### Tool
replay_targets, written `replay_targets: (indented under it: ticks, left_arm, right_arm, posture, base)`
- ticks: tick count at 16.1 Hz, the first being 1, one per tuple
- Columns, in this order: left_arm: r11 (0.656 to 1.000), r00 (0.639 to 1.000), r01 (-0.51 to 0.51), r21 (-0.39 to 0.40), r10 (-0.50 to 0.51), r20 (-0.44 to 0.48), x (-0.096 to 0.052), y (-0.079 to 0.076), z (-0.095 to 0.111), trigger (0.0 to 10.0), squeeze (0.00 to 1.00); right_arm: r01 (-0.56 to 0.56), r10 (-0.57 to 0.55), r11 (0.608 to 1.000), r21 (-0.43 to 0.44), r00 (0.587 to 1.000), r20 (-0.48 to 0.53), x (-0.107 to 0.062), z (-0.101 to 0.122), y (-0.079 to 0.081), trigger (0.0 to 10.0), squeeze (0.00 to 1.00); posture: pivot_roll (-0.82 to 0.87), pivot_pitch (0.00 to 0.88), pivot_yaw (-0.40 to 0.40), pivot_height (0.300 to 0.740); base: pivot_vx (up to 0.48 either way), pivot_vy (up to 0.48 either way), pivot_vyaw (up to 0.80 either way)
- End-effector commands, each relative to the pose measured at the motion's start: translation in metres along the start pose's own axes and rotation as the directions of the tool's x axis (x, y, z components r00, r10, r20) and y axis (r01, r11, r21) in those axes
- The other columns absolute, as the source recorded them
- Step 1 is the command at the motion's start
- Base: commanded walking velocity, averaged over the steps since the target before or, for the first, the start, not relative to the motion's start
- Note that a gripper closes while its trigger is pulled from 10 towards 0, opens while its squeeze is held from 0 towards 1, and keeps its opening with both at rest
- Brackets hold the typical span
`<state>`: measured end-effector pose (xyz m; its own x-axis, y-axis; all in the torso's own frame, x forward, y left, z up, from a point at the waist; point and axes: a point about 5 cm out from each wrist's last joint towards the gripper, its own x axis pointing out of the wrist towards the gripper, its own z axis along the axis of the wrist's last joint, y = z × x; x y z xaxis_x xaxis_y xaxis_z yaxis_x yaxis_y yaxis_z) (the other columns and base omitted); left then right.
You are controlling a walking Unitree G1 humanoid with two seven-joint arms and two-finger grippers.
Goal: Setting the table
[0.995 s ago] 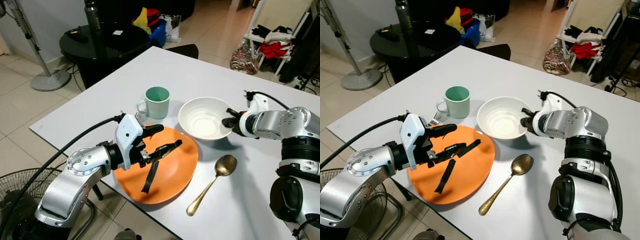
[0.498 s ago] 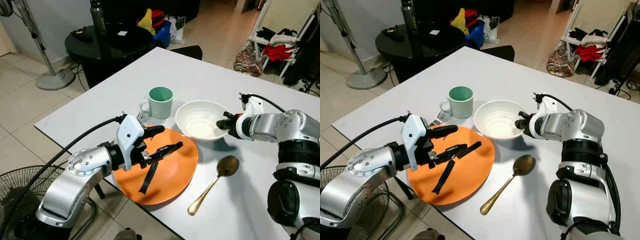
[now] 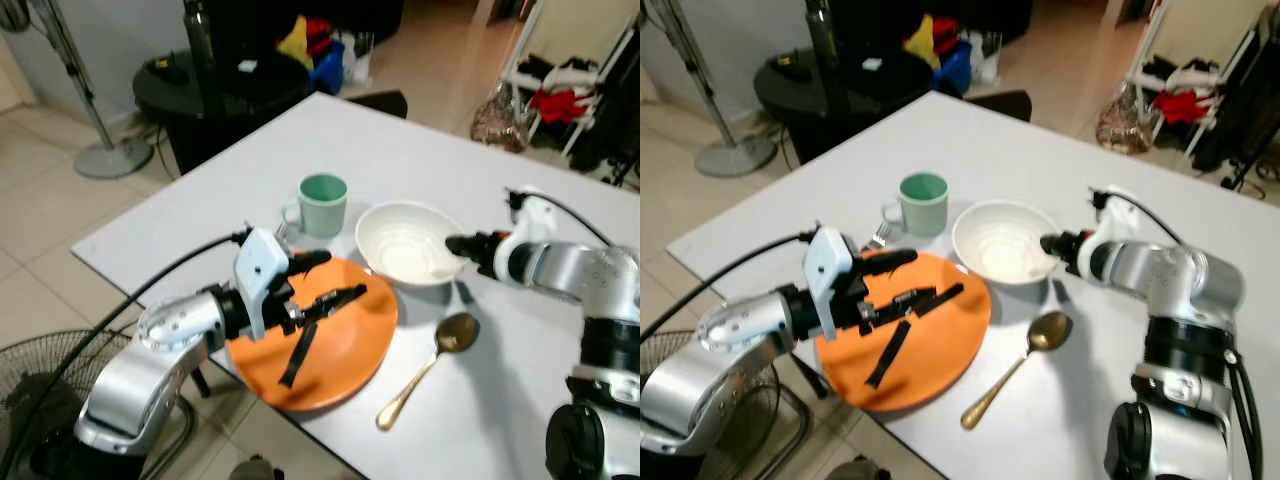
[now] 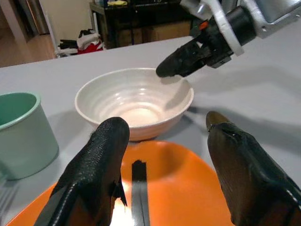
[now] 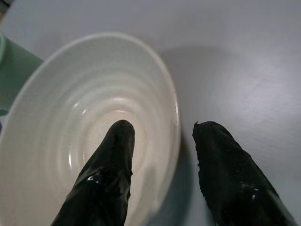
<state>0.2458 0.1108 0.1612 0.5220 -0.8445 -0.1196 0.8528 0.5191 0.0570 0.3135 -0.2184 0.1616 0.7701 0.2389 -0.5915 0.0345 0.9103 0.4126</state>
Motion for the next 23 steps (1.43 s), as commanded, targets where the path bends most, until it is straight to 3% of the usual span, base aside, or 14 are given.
replay_targets:
  ticks: [1, 2, 3, 4, 5, 7, 9, 10, 11, 13, 14, 16, 18, 23]
  left_arm:
    - [1.0, 1.0, -0.018, -0.015, 0.019, 0.017, -0.004, 0.001, 0.002, 10.0, 0.0]
    - [0.998, 0.998, -0.041, -0.051, 0.043, 0.039, -0.006, 0.001, 0.003, 10.0, 0.0]
    - [0.996, 0.997, -0.056, -0.063, 0.059, 0.051, -0.007, 0.001, 0.005, 10.0, 0.0]
    - [0.992, 0.991, -0.105, -0.066, 0.109, 0.074, -0.01, 0.003, 0.008, 10.0, 0.0]
    - [0.979, 0.976, -0.193, -0.06, 0.198, 0.096, -0.011, 0.008, 0.012, 10.0, 0.0]
    - [0.886, 0.884, -0.457, -0.079, 0.462, 0.073, -0.014, 0.021, 0.012, 10.0, 0.0]
    - [0.845, 0.84, -0.535, -0.021, 0.534, 0.098, -0.016, 0.021, 0.013, 10.0, 0.0]
    - [0.794, 0.789, -0.608, -0.018, 0.606, 0.099, -0.018, 0.024, 0.013, 10.0, 0.0]
    - [0.768, 0.763, -0.64, -0.034, 0.639, 0.098, -0.018, 0.024, 0.012, 10.0, 0.0]
    - [0.746, 0.744, -0.666, -0.002, 0.665, 0.062, -0.017, 0.026, 0.006, 10.0, 0.0]
    - [0.721, 0.721, -0.693, 0.021, 0.691, 0.053, -0.018, 0.028, 0.002, 10.0, 0.0]
    - [0.717, 0.717, -0.697, 0.02, 0.696, 0.052, -0.018, 0.028, 0.002, 10.0, 0.0]
    - [0.711, 0.711, -0.703, 0.03, 0.7, 0.062, -0.016, 0.027, 0.001, 10.0, 0.0]
    - [0.723, 0.723, -0.69, 0.027, 0.688, 0.06, -0.014, 0.025, 0.001, 10.0, 0.0]
  right_arm:
    - [-0.052, 0.054, 0.998, -0.032, 0.998, 0.046, -0.012, 0.005, 0.007, 10.0, 1.0]
    - [-0.084, 0.094, 0.992, -0.095, 0.99, 0.104, -0.026, 0.004, 0.012, 10.0, 1.0]
    - [-0.099, 0.115, 0.987, -0.126, 0.985, 0.126, -0.033, 0.003, 0.016, 10.0, 0.8]
    - [-0.102, 0.146, 0.973, -0.207, 0.966, 0.212, -0.045, 0.003, 0.025, 10.0, 0.0]
    - [-0.081, 0.184, 0.952, -0.295, 0.921, 0.343, -0.057, 0.004, 0.039, 10.0, 0.0]
    - [-0.007, 0.138, 0.97, -0.242, 0.838, 0.529, -0.067, -0.004, 0.049, 10.0, 0.0]
    - [0.057, 0.121, 0.953, -0.297, 0.829, 0.546, -0.067, -0.019, 0.054, 10.0, 0.0]
    - [0.07, 0.098, 0.955, -0.289, 0.844, 0.528, -0.064, -0.033, 0.056, 10.0, 0.0]
    - [0.092, 0.073, 0.956, -0.279, 0.845, 0.529, -0.062, -0.043, 0.056, 10.0, 0.0]
    - [0.127, 0.08, 0.924, -0.361, 0.858, 0.507, -0.059, -0.056, 0.062, 10.0, 0.0]
    - [0.176, 0.086, 0.886, -0.43, 0.847, 0.525, -0.058, -0.059, 0.066, 10.0, 0.0]
    - [0.184, 0.081, 0.884, -0.43, 0.844, 0.529, -0.057, -0.059, 0.066, 10.0, 0.0]
    - [0.195, 0.104, 0.88, -0.433, 0.811, 0.575, -0.057, -0.061, 0.068, 10.0, 0.0]
    - [0.177, 0.111, 0.885, -0.431, 0.818, 0.564, -0.055, -0.062, 0.069, 10.0, 0.0]
  posture:
    - [0.09, 0.0, 0.025, 0.727]
    - [0.09, 0.0, 0.028, 0.727]
    - [0.09, 0.0, 0.031, 0.727]
    - [0.09, 0.0, 0.037, 0.727]
    - [0.09, 0.0, 0.04, 0.727]
    - [0.09, 0.0, 0.044, 0.727]
    - [0.1, 0.0, 0.044, 0.727]
    - [0.1, 0.0, 0.047, 0.727]
    - [0.1, 0.0, 0.047, 0.727]
    - [0.1, 0.0, 0.047, 0.727]
    - [0.1, 0.0, 0.05, 0.727]
    - [0.1, 0.0, 0.05, 0.727]
    - [0.1, 0.0, 0.047, 0.727]
    - [0.1, 0.0, 0.043, 0.727]
  base:
    - [0.0, 0.0, 0.0]
    - [0.0, 0.0, 0.0]
    - [0.0, 0.0, 0.0]
    - [0.0, 0.0, 0.0]
    - [0.0, 0.0, 0.0]
    - [0.0, 0.0, 0.0]
    - [0.0, 0.0, 0.0]
    - [0.0, 0.0, 0.0]
    - [0.0, 0.0, 0.0]
    - [0.0, 0.0, 0.0]
    - [0.0, 0.0, 0.0]
    - [0.0, 0.0, 0.0]
    - [0.0, 0.0, 0.0]
    - [0.0, 0.0, 0.0]
